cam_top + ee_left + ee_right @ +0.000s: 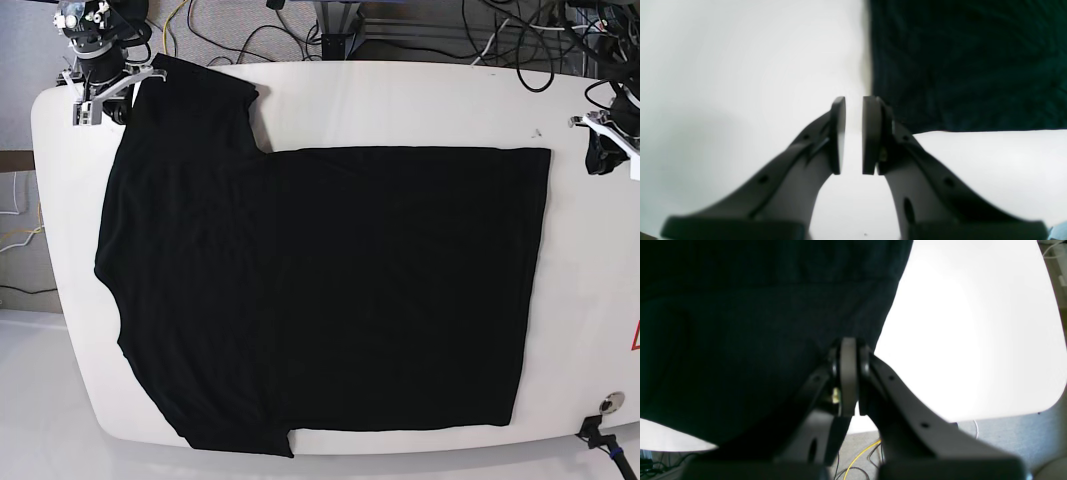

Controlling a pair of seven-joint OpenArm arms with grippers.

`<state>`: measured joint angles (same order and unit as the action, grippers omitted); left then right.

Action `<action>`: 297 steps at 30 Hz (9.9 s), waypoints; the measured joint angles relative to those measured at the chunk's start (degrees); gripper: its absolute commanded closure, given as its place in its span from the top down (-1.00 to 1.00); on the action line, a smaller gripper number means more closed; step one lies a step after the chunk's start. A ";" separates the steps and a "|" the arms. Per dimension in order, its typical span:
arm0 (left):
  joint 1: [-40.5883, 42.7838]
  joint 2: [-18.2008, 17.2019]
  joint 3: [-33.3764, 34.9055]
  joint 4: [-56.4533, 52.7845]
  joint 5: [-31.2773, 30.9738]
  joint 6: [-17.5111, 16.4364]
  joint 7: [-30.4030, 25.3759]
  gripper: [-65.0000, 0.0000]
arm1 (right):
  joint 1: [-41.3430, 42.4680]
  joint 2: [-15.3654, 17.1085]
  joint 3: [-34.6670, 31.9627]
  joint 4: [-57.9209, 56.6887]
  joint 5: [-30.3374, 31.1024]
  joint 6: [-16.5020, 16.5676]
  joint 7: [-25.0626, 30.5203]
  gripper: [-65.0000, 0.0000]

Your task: Fold the T-shirt properly

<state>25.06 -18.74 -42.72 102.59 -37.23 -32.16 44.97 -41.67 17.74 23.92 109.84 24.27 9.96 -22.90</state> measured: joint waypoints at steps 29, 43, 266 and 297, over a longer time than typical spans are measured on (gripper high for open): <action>-13.46 -0.52 13.38 -14.64 -6.82 -3.26 9.07 -0.98 | 3.89 0.35 -0.55 -0.13 -0.74 0.00 -1.81 -1.00; -14.84 0.20 15.78 -18.18 5.40 2.58 4.28 -0.60 | 6.56 0.50 -0.79 -0.74 -3.69 -1.95 -2.67 -1.00; -42.01 -2.10 13.77 -38.49 28.13 0.63 -0.83 0.37 | 62.42 -7.34 2.08 -36.35 -21.59 26.08 -16.94 1.00; -26.14 0.61 15.63 -14.62 37.07 -6.71 -4.04 0.37 | 55.32 2.73 2.34 -54.21 -22.49 25.70 1.25 0.13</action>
<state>-1.08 -18.13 -27.09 87.96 -0.16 -38.87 40.93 13.65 20.47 26.26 55.64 1.78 35.66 -21.65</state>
